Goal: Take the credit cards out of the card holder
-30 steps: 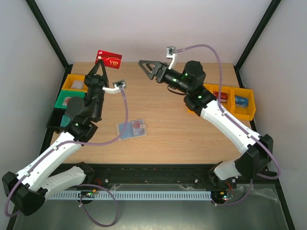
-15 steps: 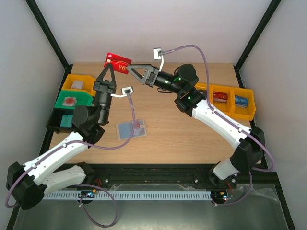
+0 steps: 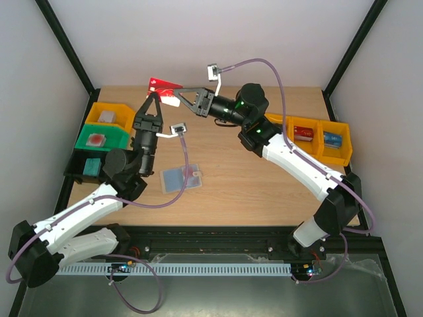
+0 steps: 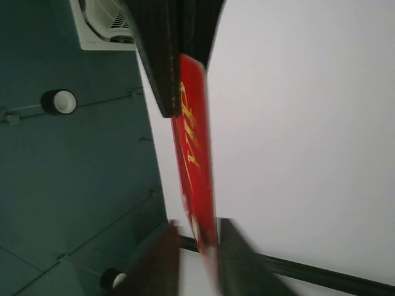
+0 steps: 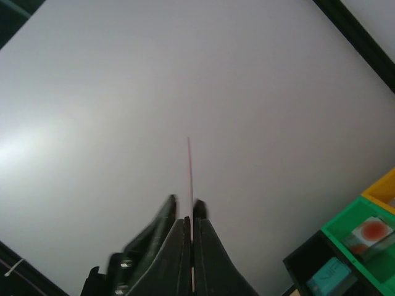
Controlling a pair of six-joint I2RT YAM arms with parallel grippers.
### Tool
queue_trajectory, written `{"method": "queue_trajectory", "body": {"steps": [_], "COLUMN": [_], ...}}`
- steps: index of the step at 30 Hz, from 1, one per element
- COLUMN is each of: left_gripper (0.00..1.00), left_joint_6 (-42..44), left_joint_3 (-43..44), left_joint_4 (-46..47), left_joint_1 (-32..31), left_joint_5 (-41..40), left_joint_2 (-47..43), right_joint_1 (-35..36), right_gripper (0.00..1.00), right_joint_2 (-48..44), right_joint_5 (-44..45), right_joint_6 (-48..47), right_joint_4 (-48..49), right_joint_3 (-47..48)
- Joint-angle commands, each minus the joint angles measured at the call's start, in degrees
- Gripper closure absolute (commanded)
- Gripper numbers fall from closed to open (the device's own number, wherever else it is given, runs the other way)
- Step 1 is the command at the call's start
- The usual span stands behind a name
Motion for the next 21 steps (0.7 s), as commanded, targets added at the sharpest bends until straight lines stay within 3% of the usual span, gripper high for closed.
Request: {"method": "queue_trajectory", "body": {"steps": [1,2,3,5,7,10,12,14,17,21], "left_gripper": [0.22,0.03,0.01,0.00,0.00,0.01,0.00,0.00,0.01,0.01], "left_joint_6": [5.3,0.4,-6.3,-28.2,-51.7,-76.8,-88.8,-95.0,-101.4,-108.1], "left_joint_3": [1.3,3.7,6.8,16.0,25.8,32.8,31.8,28.5,22.6,16.3], "left_joint_4": [-5.8,-10.9,-17.5,-42.5,-67.2,-88.8,-94.7,-96.8,-97.1,-95.0], "left_joint_1": [-0.9,-0.9,-0.9,0.9,5.9,15.5,19.8,25.0,32.3,34.8], "left_joint_5": [-8.8,-13.3,-17.7,-23.3,-20.6,-11.9,-4.6,6.0,15.5,22.9], "left_joint_2": [-0.8,-1.0,-1.1,-1.6,-1.4,-1.1,-3.1,-5.6,-7.0,-4.8], "right_joint_1": [-1.1,-2.0,-3.4,-6.4,-9.6,-14.4,-17.4,-21.0,-25.6,-32.9], "right_gripper": [0.98,0.98,0.98,0.98,0.98,0.98,0.98,0.98,0.98,0.98], "right_joint_2": [-1.0,-1.4,-1.8,-2.9,-3.9,-4.9,-4.8,-3.8,-1.3,2.3], "right_joint_5": [1.7,1.5,1.3,1.0,0.8,0.4,0.0,-0.7,-0.8,5.6], "right_joint_6": [-4.5,-5.0,-5.8,-8.4,-12.3,-18.7,-22.2,-26.4,-32.5,-39.7], "right_joint_4": [-6.0,-8.1,-10.2,-15.1,-21.4,-29.7,-34.8,-40.1,-49.1,-61.5], "right_joint_3": [2.7,2.7,2.6,2.4,2.5,2.7,3.4,4.8,8.6,13.0]}}
